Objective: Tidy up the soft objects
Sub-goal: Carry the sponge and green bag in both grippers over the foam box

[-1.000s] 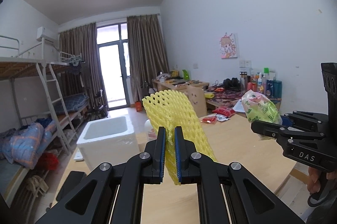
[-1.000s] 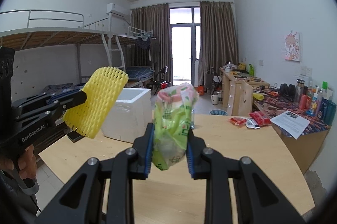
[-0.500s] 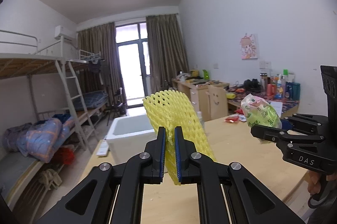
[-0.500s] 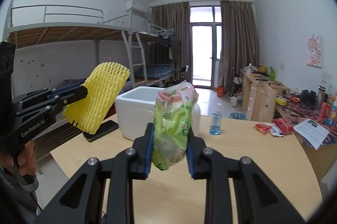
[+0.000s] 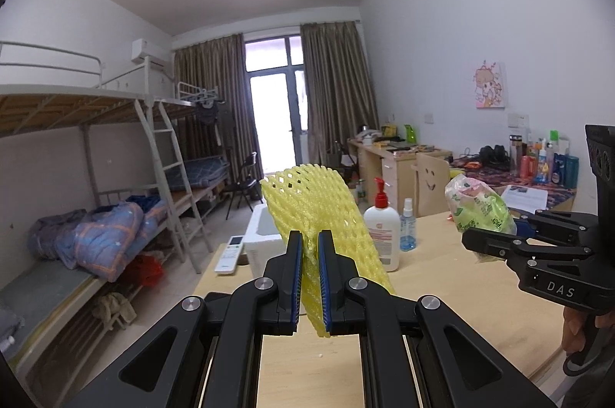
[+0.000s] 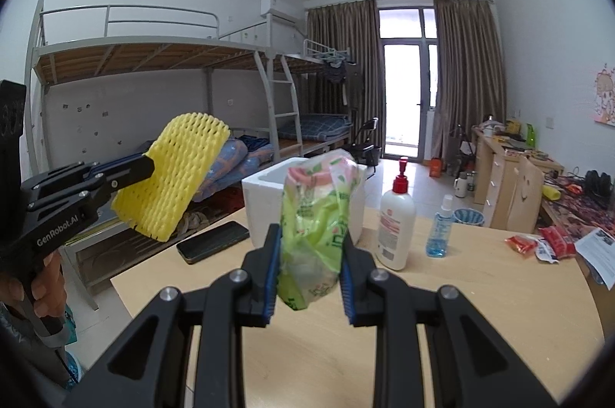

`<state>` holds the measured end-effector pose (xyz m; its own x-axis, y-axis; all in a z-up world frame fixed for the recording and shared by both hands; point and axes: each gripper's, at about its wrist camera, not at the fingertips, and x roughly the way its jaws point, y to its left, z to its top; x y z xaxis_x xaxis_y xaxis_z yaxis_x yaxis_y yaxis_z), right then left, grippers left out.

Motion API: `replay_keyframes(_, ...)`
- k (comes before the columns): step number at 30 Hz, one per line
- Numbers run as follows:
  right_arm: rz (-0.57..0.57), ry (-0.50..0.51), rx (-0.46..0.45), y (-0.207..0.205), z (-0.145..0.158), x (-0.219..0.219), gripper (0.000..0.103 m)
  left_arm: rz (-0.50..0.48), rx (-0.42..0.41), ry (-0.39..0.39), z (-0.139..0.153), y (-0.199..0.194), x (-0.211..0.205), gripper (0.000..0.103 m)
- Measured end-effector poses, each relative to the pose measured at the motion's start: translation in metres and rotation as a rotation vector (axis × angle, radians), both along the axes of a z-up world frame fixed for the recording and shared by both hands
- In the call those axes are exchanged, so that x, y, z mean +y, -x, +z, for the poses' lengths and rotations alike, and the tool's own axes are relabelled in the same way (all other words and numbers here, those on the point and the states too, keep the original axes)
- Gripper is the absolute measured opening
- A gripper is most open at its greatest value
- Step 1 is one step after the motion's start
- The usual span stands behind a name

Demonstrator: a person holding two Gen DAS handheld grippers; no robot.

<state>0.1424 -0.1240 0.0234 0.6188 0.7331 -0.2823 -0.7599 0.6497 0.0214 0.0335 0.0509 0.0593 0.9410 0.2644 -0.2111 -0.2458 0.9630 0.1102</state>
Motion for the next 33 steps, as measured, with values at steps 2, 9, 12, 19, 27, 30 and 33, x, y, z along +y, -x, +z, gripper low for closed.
replay_keyframes(2,0.006,0.003,0.005,-0.003,0.0,0.004,0.031,0.01,0.002,0.004,0.0,-0.001,0.002,0.009)
replay_keyframes(9,0.015,0.007,0.02,-0.014,0.0,0.003,0.031,0.019,0.007,0.017,0.0,-0.011,0.008,0.009)
replay_keyframes(12,0.013,0.017,0.02,-0.016,0.001,0.007,0.031,0.017,0.006,0.018,-0.001,-0.014,0.007,0.009)
replay_keyframes(19,0.013,0.035,0.025,-0.026,0.004,0.023,0.031,0.009,0.006,0.022,-0.002,-0.027,0.012,0.009)
replay_keyframes(27,0.021,0.068,0.006,-0.034,0.008,0.036,0.031,0.014,0.007,0.019,-0.001,-0.041,0.022,0.009)
replay_keyframes(30,0.024,0.071,0.01,-0.04,0.011,0.04,0.031,0.015,0.008,0.018,-0.001,-0.046,0.025,0.009)
replay_keyframes(33,0.023,0.077,0.015,-0.045,0.011,0.044,0.031,0.015,0.009,0.017,-0.001,-0.046,0.025,0.009)
